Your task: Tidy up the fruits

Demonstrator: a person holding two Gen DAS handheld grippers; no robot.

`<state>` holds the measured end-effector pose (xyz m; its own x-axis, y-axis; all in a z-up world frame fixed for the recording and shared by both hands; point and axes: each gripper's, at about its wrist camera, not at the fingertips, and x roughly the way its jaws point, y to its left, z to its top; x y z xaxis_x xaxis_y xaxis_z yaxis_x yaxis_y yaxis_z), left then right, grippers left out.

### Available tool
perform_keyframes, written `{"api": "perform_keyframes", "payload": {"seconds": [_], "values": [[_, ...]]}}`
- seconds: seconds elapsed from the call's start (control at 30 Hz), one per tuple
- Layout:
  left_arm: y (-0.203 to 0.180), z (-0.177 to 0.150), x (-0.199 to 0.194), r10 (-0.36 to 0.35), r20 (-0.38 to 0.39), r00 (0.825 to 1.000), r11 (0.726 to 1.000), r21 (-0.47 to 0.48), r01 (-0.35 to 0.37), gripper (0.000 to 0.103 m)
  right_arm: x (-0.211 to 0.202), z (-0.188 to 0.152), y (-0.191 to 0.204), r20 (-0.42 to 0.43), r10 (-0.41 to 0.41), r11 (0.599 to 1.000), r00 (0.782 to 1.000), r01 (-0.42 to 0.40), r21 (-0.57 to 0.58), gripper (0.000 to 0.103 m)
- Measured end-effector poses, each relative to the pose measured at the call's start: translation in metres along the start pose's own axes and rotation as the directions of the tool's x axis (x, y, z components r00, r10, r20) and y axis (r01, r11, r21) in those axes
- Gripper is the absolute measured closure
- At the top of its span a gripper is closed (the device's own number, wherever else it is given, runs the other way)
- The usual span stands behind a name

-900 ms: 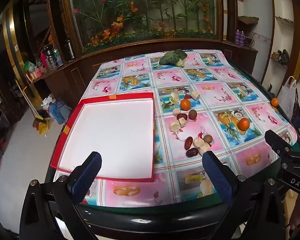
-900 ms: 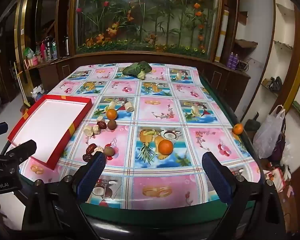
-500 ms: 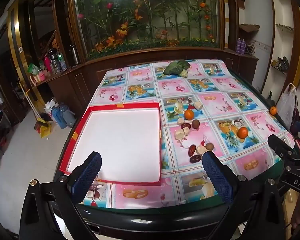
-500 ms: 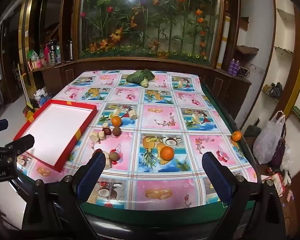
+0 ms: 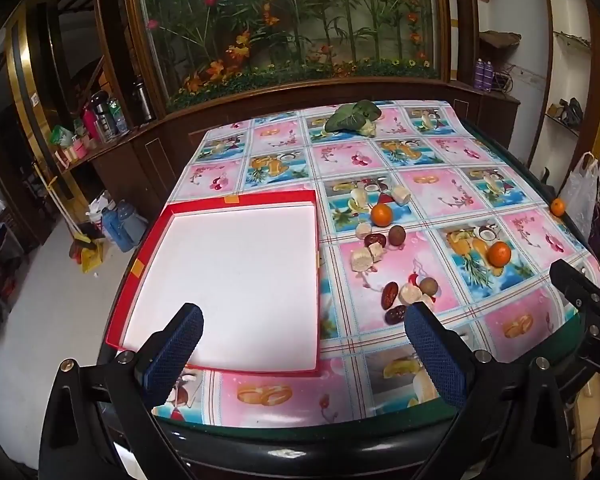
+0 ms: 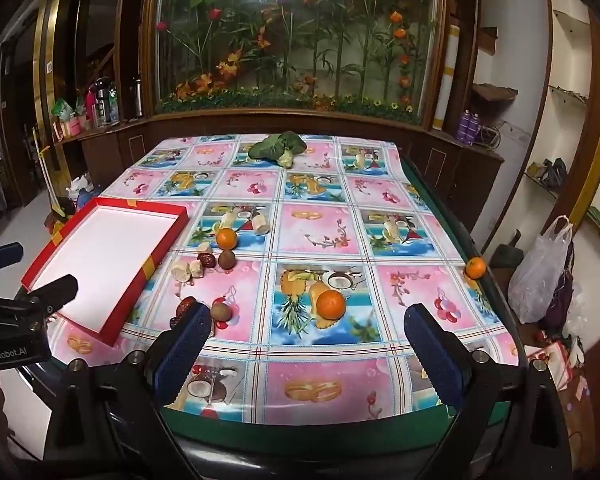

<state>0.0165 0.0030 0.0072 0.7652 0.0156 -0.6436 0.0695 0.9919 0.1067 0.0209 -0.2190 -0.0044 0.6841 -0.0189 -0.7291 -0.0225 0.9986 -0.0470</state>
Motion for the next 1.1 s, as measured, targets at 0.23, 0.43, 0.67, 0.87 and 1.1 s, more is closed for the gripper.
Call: {"api": "perform_keyframes", "payload": {"seconds": [0.23, 0.43, 0.67, 0.87, 1.1], "values": [[-0.002, 0.003, 0.025, -0.038, -0.096, 0.995, 0.999, 0.005, 0.038, 0.001, 0.025, -0.003, -0.003, -0.057, 0.012, 1.0, 0.998, -0.012, 0.013, 0.005], [-0.006, 0.005, 0.028, -0.09, -0.097, 0.991, 0.996, 0.006, 0.091, 0.001, 0.029, 0.0, -0.006, -0.06, 0.033, 0.999, 0.998, -0.031, 0.033, 0.005], [-0.01, 0.007, 0.027, -0.12, -0.046, 0.992, 0.993, -0.007, 0.12, 0.001, 0.025, 0.008, -0.015, -0.031, 0.04, 0.998, 0.999, -0.038, 0.059, 0.005], [-0.012, 0.009, 0.036, -0.084, -0.062, 0.995, 0.996, 0.016, 0.085, 0.001, 0.031, 0.011, -0.012, -0.036, 0.032, 0.998, 0.999, -0.03, 0.047, 0.005], [-0.01, 0.008, 0.042, -0.074, -0.063, 0.995, 0.997, 0.028, 0.076, 0.001, 0.034, 0.009, -0.004, -0.044, 0.031, 0.999, 0.999, -0.03, 0.02, 0.006]]}}
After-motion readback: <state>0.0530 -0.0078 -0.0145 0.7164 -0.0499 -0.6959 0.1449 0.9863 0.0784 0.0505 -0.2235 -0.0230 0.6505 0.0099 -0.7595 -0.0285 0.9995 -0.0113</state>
